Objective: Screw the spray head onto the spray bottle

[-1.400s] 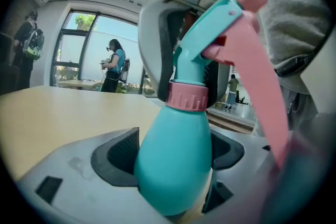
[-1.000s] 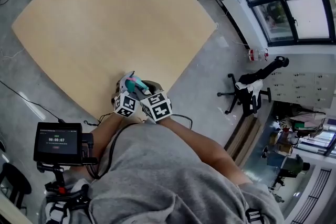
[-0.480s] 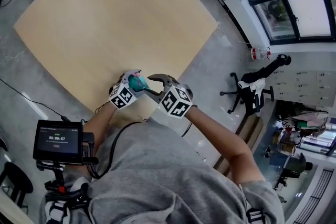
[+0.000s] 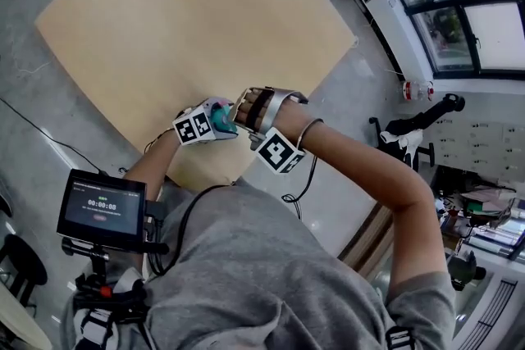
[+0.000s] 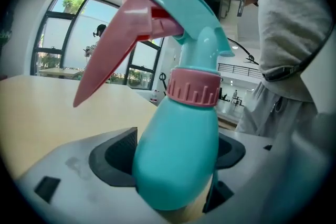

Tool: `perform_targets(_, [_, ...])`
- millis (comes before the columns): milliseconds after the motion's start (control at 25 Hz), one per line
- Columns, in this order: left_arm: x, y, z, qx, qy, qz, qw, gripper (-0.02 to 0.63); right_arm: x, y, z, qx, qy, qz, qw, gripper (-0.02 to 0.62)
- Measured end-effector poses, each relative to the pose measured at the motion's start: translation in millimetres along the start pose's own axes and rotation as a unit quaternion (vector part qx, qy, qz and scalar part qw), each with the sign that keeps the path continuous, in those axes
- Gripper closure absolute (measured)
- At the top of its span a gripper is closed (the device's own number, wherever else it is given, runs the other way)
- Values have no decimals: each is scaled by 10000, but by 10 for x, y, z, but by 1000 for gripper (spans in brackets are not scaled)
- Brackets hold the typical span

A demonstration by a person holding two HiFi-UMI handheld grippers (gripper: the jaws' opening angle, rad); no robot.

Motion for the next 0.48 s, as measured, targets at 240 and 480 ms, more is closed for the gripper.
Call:
perform_targets(240, [115,45,62,186,178,-185,9995,230,-31,35,77,-281,-283,176,9990,408])
perform_targets(480, [50,3,81,275,122,-139,9995,224,-115,421,37,-635,-332,1,9974,390])
Point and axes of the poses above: the fingertips, and each gripper's own axes: y forward along the fingers, z to its right, x out of its underside, the point moved 2 cm from there along -y, backward along the fingers, and after that the axes turned 1 degree about y, right-handed, at the moved point
